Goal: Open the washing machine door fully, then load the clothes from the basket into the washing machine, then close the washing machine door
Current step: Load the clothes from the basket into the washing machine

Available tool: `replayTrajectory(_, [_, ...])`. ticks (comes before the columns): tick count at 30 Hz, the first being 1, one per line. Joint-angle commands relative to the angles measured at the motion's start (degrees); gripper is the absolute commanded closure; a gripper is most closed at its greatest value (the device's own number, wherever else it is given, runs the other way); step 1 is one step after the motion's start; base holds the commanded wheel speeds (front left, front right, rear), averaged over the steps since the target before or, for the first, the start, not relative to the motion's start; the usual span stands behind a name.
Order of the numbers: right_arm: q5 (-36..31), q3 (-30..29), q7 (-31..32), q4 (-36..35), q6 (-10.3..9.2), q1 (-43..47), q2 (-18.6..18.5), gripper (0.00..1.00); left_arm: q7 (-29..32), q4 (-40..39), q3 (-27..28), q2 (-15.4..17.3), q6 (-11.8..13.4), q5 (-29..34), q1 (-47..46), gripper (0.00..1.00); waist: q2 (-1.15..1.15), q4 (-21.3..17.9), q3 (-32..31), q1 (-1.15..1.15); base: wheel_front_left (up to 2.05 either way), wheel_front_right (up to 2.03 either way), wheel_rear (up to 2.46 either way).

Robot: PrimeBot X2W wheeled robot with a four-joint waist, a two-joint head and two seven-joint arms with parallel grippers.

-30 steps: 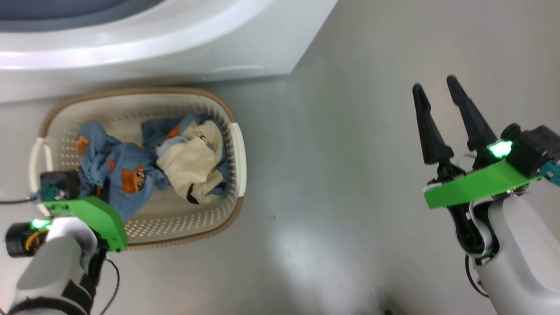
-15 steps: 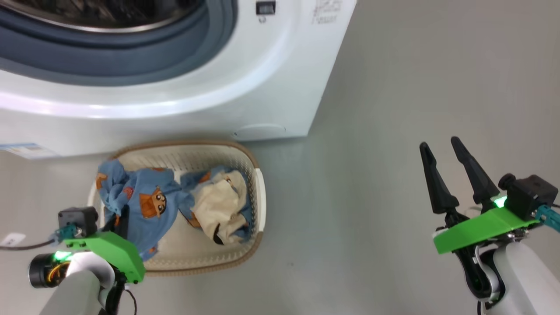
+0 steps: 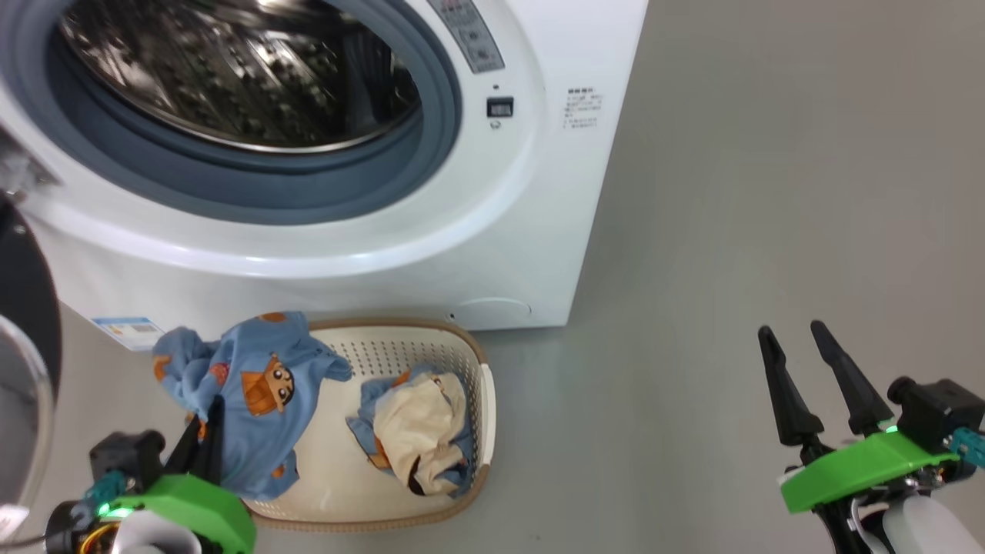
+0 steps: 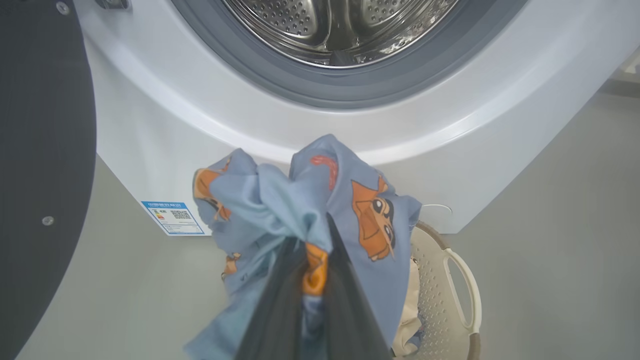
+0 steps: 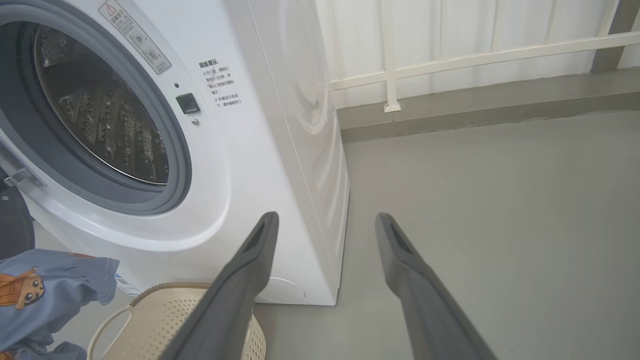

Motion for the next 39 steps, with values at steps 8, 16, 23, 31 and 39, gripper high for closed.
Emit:
replayTrajectory(8, [0.63,-0.73,-0.46,-1.18,0.31,3.97,-1.13,0.0,-0.67,-14.17,6.98,1.07,0.65,3.65,8.26,1.0,0.0,2.45,-5.91,0.01,0.0,0.0,0.0])
replayTrajectory(16, [0.56,-2.07,-0.46,-1.59,0.31,5.37,-1.08,0.0,-0.67,-24.71,10.03,-0.5,1.26,5.64,15.1,1.0,0.0,3.13,-6.85,0.01,0.0,0.0,0.0])
replayTrajectory(23, [0.48,-2.54,-0.46,-2.08,0.31,5.27,-0.96,0.0,-0.67,-29.95,11.06,-1.62,1.6,6.4,17.41,1.0,0.0,3.09,-5.79,0.01,0.0,0.0,0.0])
replayTrajectory(31, [0.47,-2.34,-0.46,-2.47,0.31,3.53,-0.61,0.0,-0.68,-29.5,11.3,-2.0,1.01,6.25,13.1,1.0,0.0,2.0,-2.31,0.01,0.0,0.0,0.0])
replayTrajectory(39, [0.33,-1.95,-0.46,-2.98,0.31,0.56,0.36,0.0,-0.68,-26.07,12.04,-0.44,0.42,5.94,1.28,1.0,0.0,-0.04,3.79,0.01,0.0,0.0,0.0])
